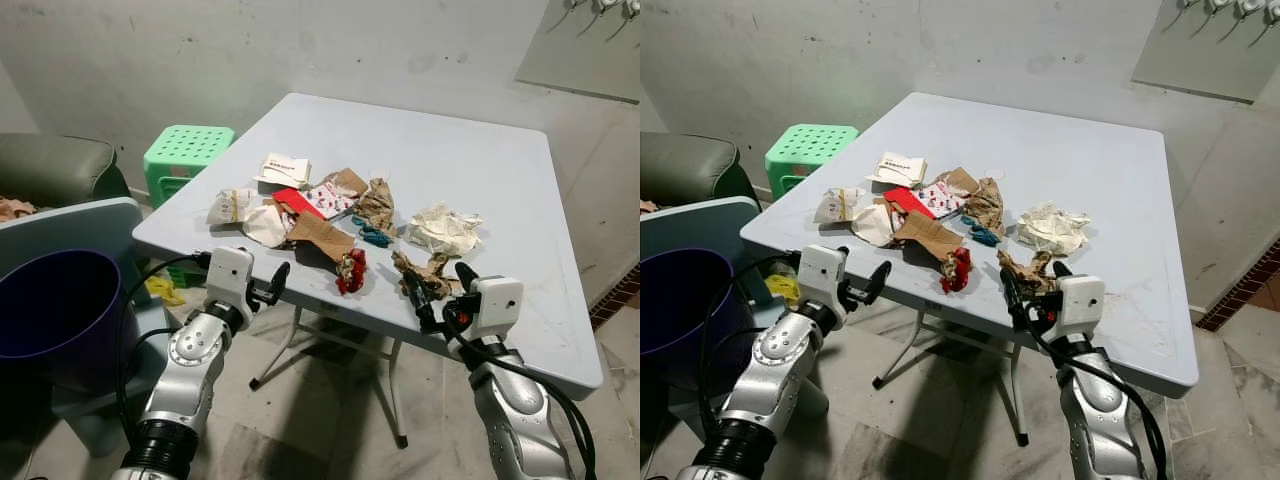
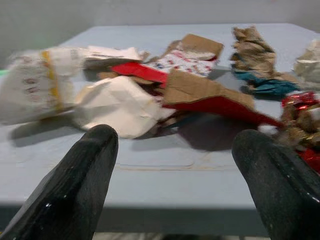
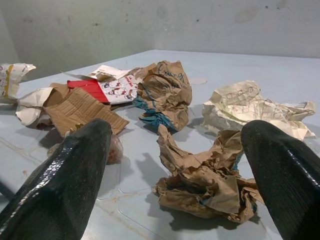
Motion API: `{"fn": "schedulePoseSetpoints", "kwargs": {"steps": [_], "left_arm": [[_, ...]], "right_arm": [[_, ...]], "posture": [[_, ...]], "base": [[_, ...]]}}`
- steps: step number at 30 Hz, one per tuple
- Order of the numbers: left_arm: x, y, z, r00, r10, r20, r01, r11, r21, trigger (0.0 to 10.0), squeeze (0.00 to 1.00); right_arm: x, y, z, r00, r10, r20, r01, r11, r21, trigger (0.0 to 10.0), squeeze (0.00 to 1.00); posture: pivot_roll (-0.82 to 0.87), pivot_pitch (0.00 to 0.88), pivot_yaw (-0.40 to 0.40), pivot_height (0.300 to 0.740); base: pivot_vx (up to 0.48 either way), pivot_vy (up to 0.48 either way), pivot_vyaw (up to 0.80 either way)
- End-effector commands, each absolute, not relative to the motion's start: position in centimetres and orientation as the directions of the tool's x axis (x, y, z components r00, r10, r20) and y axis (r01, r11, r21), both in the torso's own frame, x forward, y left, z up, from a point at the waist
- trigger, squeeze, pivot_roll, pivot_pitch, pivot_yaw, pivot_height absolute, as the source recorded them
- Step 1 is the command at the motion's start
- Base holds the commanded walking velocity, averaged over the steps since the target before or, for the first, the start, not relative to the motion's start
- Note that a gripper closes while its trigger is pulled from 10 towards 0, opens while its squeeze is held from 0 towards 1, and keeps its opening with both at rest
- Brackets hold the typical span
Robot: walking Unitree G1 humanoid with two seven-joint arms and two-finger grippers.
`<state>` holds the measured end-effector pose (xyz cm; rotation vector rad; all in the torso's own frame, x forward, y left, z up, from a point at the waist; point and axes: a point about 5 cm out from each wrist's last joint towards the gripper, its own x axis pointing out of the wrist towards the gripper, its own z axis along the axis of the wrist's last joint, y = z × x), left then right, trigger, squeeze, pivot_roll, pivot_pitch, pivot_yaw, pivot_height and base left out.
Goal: Picking trash to rubbish bin
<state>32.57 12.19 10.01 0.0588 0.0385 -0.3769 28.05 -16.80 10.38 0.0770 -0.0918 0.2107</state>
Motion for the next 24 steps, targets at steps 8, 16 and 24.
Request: {"fn": "schedulePoseSetpoints", "kwargs": {"steps": [8, 16, 24], "left_arm": [[33.9, 9.6, 11.2, 0.881, -0.471, -0.044, 0.473, 0.875, 0.099, 10.0, 0.00], [33.5, 10.9, 11.0, 0.904, -0.427, -0.023, 0.427, 0.901, 0.074, 10.0, 0.00], [33.0, 11.7, 10.8, 0.923, -0.384, -0.012, 0.384, 0.922, 0.048, 10.0, 0.00]], "right_arm": [[27.4, -16.5, 11.8, 0.954, 0.245, 0.172, -0.257, 0.965, 0.051, 10.0, 0.00], [26.9, -17.4, 11.4, 0.963, 0.211, 0.168, -0.220, 0.975, 0.037, 10.0, 0.00], [27.6, -17.1, 11.7, 0.960, 0.228, 0.163, -0.236, 0.971, 0.032, 10.0, 0.00]], "posture": [[-0.05, 0.000, 0.051, 0.740], [-0.04, 0.000, 0.040, 0.740], [-0.01, 0.000, 0.014, 0.740]], "base": [[0.000, 0.000, 0.00], [0.000, 0.000, 0.00], [0.000, 0.000, 0.00]]}}
